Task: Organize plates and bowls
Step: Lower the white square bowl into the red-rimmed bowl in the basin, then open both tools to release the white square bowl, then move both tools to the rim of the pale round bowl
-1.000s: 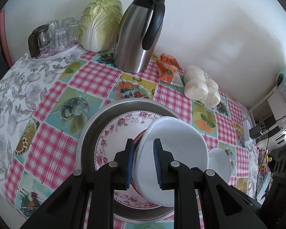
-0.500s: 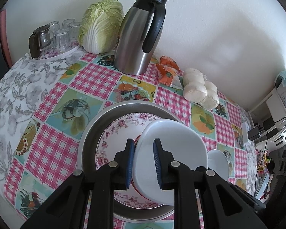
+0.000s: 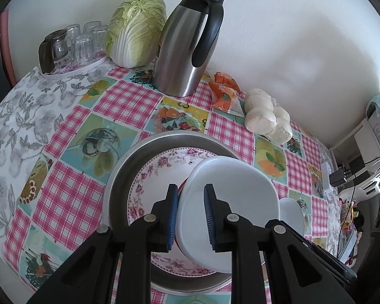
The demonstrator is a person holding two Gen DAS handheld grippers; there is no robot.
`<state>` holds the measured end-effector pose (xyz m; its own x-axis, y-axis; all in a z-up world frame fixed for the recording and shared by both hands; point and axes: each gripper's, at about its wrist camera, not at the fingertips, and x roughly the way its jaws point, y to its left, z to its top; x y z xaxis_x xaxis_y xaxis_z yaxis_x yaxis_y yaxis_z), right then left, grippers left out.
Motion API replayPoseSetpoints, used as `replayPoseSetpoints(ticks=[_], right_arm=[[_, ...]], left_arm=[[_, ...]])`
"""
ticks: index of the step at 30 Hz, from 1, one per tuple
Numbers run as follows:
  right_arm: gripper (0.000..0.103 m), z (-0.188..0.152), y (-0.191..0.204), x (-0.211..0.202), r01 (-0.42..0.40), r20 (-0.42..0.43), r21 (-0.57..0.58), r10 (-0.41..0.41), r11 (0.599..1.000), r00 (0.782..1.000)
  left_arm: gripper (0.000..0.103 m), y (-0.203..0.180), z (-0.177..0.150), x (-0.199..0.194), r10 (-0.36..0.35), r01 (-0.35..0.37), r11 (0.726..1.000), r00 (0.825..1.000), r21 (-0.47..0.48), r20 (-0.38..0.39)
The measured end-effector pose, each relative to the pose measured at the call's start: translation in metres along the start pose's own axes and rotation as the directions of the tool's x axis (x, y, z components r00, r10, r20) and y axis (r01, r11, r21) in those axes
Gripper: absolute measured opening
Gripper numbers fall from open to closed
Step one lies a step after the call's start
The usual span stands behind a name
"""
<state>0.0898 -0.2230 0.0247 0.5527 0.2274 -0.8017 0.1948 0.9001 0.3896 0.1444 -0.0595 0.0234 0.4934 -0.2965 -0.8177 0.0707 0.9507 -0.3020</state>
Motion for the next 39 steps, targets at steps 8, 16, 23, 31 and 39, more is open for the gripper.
replayPoseSetpoints(ticks=[8,16,23,31,39], right_arm=[[0.015,0.003,-0.003,-0.013,0.007,0.035,0.012,-0.007,1.0,0.999],[0.064,0.005,-0.009,-0.017,0.044,0.052,0.033,-0.046,0.998,0.998],[0.084,0.008,-0.012,-0.018,0.098,0.068,0.026,-0.1,0.995,0.993],[0.102,0.008,-0.009,-0.022,0.134,0.111,-0.001,-0.133,0.991,0.985],[0.102,0.008,-0.011,-0.03,0.134,0.123,0.001,-0.133,0.991,0.983]], left_arm=[[0.043,0.001,0.003,-0.009,0.036,-0.036,0.999,0.999,-0.001,0.033],[0.068,0.002,0.005,-0.016,0.073,-0.073,0.997,0.996,-0.005,0.055],[0.083,0.011,0.007,-0.02,0.125,-0.123,0.992,0.989,-0.033,0.081],[0.093,0.025,0.009,-0.026,0.226,-0.216,0.972,0.966,-0.092,0.123],[0.094,0.035,0.01,-0.038,0.271,-0.247,0.956,0.951,-0.159,0.151]])
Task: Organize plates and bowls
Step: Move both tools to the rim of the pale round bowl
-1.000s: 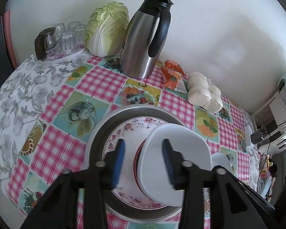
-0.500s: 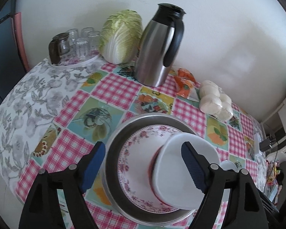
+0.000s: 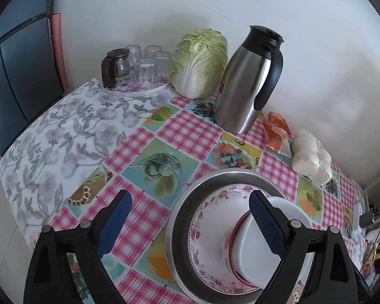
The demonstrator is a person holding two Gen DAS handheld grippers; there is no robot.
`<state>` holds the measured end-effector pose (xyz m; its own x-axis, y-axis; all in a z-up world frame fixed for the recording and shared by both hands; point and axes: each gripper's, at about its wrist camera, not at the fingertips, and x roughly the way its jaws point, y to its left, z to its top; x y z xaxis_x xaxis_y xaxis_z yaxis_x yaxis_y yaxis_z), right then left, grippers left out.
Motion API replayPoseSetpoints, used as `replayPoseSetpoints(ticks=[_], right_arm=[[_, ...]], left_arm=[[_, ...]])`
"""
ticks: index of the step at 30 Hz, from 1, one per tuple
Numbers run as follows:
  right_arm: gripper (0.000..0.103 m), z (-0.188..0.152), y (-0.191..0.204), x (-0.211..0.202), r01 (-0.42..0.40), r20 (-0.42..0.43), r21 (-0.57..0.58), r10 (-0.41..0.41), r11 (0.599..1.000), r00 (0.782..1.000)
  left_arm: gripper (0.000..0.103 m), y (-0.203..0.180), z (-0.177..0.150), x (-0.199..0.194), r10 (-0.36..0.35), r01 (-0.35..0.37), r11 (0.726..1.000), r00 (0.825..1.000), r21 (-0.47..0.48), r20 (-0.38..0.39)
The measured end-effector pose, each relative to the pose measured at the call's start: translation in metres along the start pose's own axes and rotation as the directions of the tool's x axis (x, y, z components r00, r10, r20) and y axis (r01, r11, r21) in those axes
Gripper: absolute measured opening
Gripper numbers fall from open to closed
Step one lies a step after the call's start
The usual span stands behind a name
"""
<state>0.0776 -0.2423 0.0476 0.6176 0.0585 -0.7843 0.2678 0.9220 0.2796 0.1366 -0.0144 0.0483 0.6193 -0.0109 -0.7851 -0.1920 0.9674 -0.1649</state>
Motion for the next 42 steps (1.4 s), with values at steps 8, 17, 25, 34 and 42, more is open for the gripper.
replayPoseSetpoints(ticks=[8,17,25,34,42], right_arm=[[0.102,0.006,-0.031,-0.021,0.01,0.031,0.081,-0.012,0.997,0.999],[0.102,0.009,-0.1,-0.056,0.111,0.111,0.218,-0.137,0.97,0.984],[0.102,0.004,-0.16,-0.071,0.176,0.107,0.31,-0.218,0.934,0.97],[0.102,-0.004,-0.195,-0.068,0.259,0.057,0.337,-0.294,0.905,0.954],[0.102,-0.009,-0.202,-0.044,0.254,0.0,0.338,-0.27,0.906,0.963]], left_arm=[[0.094,-0.013,-0.001,-0.018,-0.007,0.005,1.0,0.999,0.026,0.051],[0.094,-0.069,-0.017,-0.043,-0.104,0.084,0.984,0.986,0.156,0.128],[0.094,-0.134,-0.038,-0.05,-0.217,0.183,0.936,0.973,0.3,0.083],[0.094,-0.192,-0.062,-0.036,-0.247,0.242,0.871,0.968,0.427,-0.047],[0.094,-0.228,-0.081,-0.011,-0.207,0.248,0.823,0.969,0.511,-0.137]])
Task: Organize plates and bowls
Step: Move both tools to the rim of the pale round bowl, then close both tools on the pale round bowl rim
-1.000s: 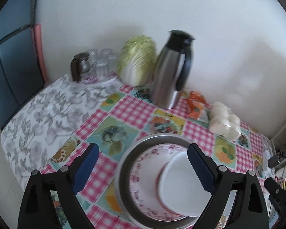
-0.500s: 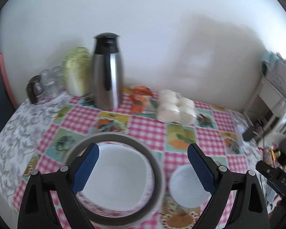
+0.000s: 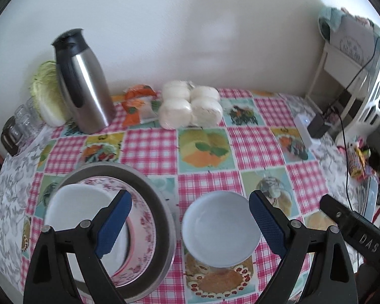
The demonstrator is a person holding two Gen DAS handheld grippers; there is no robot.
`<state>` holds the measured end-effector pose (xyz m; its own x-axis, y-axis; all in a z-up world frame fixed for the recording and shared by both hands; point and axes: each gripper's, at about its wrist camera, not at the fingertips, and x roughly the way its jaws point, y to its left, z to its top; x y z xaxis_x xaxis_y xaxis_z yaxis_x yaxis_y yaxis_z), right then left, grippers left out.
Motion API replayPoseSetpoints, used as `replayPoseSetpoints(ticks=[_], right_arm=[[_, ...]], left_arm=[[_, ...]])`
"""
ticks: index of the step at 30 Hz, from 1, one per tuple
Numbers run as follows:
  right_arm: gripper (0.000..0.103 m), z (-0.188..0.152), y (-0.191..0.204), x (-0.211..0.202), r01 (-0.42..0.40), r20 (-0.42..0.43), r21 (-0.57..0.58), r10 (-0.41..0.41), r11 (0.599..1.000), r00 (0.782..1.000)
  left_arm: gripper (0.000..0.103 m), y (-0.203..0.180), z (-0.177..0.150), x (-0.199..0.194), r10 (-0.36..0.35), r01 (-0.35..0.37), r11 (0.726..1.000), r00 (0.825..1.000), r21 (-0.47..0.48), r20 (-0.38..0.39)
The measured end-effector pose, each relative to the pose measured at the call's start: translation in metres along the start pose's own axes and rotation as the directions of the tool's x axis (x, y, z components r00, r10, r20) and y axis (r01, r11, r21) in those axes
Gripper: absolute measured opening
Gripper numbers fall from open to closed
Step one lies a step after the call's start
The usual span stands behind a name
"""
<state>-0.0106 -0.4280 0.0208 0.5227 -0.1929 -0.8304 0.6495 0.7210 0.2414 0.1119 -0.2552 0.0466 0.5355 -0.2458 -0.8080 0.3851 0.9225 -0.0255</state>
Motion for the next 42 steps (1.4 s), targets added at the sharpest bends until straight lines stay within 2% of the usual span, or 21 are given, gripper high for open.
replayPoseSetpoints(ticks=[8,12,16,20,25,30,31,36,42], right_arm=[[0.101,-0.009,0.007,0.036,-0.003,-0.107,-0.019,0.001,1.0,0.994],[0.101,-0.011,0.011,0.045,-0.01,-0.133,-0.031,0.006,0.999,0.991],[0.096,-0.014,0.017,0.053,-0.014,-0.156,-0.041,0.008,0.999,0.988],[0.088,-0.017,0.022,0.062,-0.023,-0.184,-0.049,0.014,0.999,0.983],[0.078,-0.02,0.032,0.068,-0.043,-0.203,-0.073,0.028,0.996,0.979],[0.054,-0.024,0.039,0.076,-0.047,-0.225,-0.087,0.026,0.995,0.974],[0.052,-0.024,0.039,0.076,-0.056,-0.221,-0.081,0.036,0.995,0.975],[0.042,-0.024,0.043,0.075,-0.075,-0.211,-0.083,0.056,0.994,0.976],[0.04,-0.028,0.048,0.081,-0.122,-0.247,-0.077,0.099,0.99,0.964]], left_arm=[[0.092,-0.002,0.001,0.033,-0.009,0.008,1.0,0.997,-0.012,-0.07],[0.084,-0.001,0.002,0.045,-0.031,0.029,0.999,0.995,-0.023,-0.09],[0.081,0.001,0.001,0.059,-0.057,0.052,0.998,0.992,-0.039,-0.116],[0.078,-0.002,0.001,0.064,-0.052,0.049,0.999,0.991,-0.023,-0.121],[0.073,-0.005,0.0,0.069,-0.084,0.083,0.996,0.987,-0.017,-0.137],[0.072,-0.003,-0.003,0.074,-0.097,0.093,0.995,0.983,-0.029,-0.154],[0.072,-0.003,-0.003,0.075,-0.099,0.095,0.995,0.983,-0.029,-0.158],[0.066,-0.006,-0.005,0.08,-0.109,0.107,0.994,0.978,-0.021,-0.177],[0.066,-0.003,-0.005,0.082,-0.106,0.102,0.994,0.977,-0.031,-0.182]])
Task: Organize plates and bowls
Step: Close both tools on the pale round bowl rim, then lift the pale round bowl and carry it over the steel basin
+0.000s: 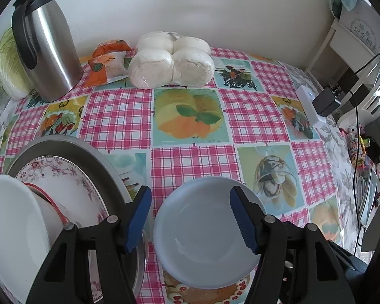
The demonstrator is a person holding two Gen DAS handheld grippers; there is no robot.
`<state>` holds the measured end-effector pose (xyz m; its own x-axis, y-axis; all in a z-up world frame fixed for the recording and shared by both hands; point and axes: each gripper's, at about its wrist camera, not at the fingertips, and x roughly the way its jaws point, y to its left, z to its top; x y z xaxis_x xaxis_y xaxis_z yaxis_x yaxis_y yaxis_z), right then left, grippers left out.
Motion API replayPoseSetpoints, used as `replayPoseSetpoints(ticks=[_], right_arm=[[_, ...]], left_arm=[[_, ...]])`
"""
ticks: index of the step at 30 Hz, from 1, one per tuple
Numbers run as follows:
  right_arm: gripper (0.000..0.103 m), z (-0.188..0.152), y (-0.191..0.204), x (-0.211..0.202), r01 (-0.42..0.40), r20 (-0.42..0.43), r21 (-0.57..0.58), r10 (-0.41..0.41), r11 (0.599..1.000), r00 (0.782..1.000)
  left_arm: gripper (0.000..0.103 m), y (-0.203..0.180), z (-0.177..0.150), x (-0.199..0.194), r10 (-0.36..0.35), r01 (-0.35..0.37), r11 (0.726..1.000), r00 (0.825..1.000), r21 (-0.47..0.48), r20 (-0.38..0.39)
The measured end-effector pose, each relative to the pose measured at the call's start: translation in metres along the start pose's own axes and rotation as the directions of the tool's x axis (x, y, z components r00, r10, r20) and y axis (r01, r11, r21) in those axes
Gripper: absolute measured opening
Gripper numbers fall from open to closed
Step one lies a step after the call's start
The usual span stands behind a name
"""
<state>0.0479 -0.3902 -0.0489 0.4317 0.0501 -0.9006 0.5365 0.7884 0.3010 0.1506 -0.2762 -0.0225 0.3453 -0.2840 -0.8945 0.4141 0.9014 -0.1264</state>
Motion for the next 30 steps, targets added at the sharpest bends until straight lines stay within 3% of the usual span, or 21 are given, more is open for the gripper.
replayPoseSetpoints(ticks=[2,12,17,21,30], right_arm=[[0.039,-0.001,0.002,0.005,0.01,-0.011,-0.006,-0.01,1.0,1.0],[0.01,-0.006,0.007,0.022,-0.031,-0.042,-0.014,0.031,0.999,0.999],[0.01,-0.004,0.001,0.02,-0.029,-0.033,0.008,0.029,1.0,0.999],[0.01,-0.002,-0.011,0.019,-0.029,-0.032,0.046,0.031,0.998,0.999],[0.01,0.002,-0.028,0.021,-0.022,-0.041,0.11,0.027,0.994,0.999]], left_arm=[[0.066,0.0,0.0,0.001,-0.001,0.001,1.0,1.0,-0.001,-0.003],[0.066,0.004,-0.001,0.007,0.003,-0.003,1.0,1.0,-0.011,-0.02],[0.065,0.004,-0.002,0.011,0.005,-0.006,1.0,0.999,-0.007,-0.033],[0.052,0.001,-0.005,0.017,0.011,-0.01,1.0,0.998,0.013,-0.054],[0.039,-0.011,-0.015,0.032,0.015,-0.009,0.998,0.995,0.059,-0.101]])
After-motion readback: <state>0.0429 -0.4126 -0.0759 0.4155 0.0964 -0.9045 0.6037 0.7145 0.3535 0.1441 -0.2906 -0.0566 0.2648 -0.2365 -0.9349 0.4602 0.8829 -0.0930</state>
